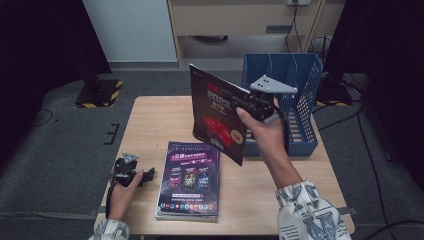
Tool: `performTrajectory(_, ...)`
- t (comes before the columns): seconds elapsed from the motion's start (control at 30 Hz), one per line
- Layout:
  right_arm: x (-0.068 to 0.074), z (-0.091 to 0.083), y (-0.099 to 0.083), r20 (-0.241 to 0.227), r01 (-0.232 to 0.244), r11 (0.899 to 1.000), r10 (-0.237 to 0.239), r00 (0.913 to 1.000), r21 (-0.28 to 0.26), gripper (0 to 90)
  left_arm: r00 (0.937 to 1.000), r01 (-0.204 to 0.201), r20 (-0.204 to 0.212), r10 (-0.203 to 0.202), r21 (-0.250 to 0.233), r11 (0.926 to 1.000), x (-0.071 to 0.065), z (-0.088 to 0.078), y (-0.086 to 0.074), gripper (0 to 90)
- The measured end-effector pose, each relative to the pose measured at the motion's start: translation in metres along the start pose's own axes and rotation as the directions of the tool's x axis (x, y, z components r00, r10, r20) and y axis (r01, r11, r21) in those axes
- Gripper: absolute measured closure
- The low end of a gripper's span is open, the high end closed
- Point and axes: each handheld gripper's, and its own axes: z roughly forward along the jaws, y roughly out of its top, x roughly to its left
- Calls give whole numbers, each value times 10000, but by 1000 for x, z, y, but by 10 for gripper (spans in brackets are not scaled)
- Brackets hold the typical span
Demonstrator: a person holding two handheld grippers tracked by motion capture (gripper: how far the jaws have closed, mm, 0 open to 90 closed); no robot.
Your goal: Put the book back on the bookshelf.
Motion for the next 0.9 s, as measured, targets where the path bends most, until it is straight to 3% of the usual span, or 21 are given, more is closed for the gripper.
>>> performTrajectory(0.23, -5, -6, 10, 240, -196, 9997, 199, 9995, -125, 870, 10000, -14, -3, 14, -114, 9999, 0, 1, -1, 30)
performTrajectory(0.9, -17, -20, 26, 800, -152, 9997, 167, 9967, -192, 870, 10000, -70, 51, 70, -135, 9999, -1, 1, -2, 27)
